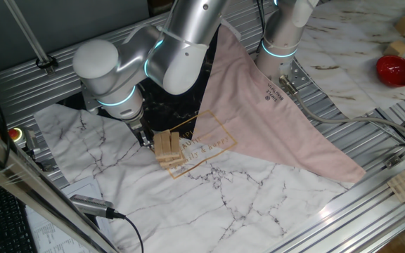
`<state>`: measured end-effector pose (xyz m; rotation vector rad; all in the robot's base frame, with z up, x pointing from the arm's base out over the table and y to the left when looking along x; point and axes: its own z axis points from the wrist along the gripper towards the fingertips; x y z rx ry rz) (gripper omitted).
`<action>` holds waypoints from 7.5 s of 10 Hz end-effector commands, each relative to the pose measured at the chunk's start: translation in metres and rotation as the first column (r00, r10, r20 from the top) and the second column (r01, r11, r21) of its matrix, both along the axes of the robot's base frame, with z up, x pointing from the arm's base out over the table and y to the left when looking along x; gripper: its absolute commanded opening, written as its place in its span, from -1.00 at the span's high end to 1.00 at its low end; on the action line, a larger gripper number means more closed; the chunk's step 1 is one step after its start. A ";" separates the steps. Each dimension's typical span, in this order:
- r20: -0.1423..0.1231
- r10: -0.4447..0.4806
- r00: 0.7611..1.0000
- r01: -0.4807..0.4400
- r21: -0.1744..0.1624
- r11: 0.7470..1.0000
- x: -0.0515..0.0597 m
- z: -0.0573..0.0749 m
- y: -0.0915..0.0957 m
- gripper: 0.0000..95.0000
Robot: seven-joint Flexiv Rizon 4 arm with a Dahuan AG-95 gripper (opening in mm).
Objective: Play Jenga
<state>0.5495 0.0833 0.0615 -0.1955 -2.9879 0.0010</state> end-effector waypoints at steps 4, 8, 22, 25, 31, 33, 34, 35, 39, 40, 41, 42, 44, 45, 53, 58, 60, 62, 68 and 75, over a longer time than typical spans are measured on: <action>0.003 -0.001 1.000 0.001 0.000 1.000 0.003 -0.003 0.000 1.00; 0.001 -0.003 1.000 0.003 0.000 1.000 0.007 -0.001 0.000 1.00; 0.010 -0.036 0.999 0.036 0.031 0.999 0.003 0.002 -0.001 1.00; 0.008 -0.036 0.999 0.036 0.028 0.999 0.003 0.002 -0.001 1.00; 0.006 -0.042 0.999 0.042 0.026 0.999 0.003 0.001 -0.002 1.00; 0.005 -0.045 0.999 0.045 0.026 0.999 0.004 0.001 -0.002 1.00; 0.005 -0.045 0.999 0.045 0.026 0.999 0.004 0.001 -0.002 1.00; 0.005 -0.046 0.999 0.046 0.026 0.999 0.003 0.001 -0.002 1.00; 0.006 -0.043 0.999 0.042 0.026 0.999 0.003 0.001 -0.002 1.00; 0.004 -0.040 0.999 0.040 0.026 0.999 0.002 0.001 -0.001 1.00; 0.006 -0.040 0.999 0.040 0.026 0.999 0.002 0.001 -0.001 1.00; 0.007 -0.040 0.999 0.040 0.026 0.999 0.002 0.001 -0.001 1.00; 0.008 -0.043 0.999 0.043 0.025 0.999 0.002 0.001 -0.001 1.00; 0.003 -0.046 0.999 0.046 0.024 0.999 0.002 0.001 -0.001 1.00; 0.010 -0.052 0.999 0.051 0.025 0.998 0.004 -0.001 -0.003 1.00; 0.012 -0.046 0.999 0.046 0.026 0.999 0.004 -0.001 -0.003 1.00; 0.014 -0.046 0.999 0.045 0.027 0.999 0.004 -0.001 -0.003 1.00; 0.014 -0.048 0.999 0.048 0.026 0.998 0.004 -0.001 -0.003 1.00; 0.011 -0.074 0.997 0.074 0.026 0.997 0.004 -0.001 -0.003 1.00; 0.015 -0.092 0.996 0.092 0.024 0.996 0.004 -0.001 -0.003 1.00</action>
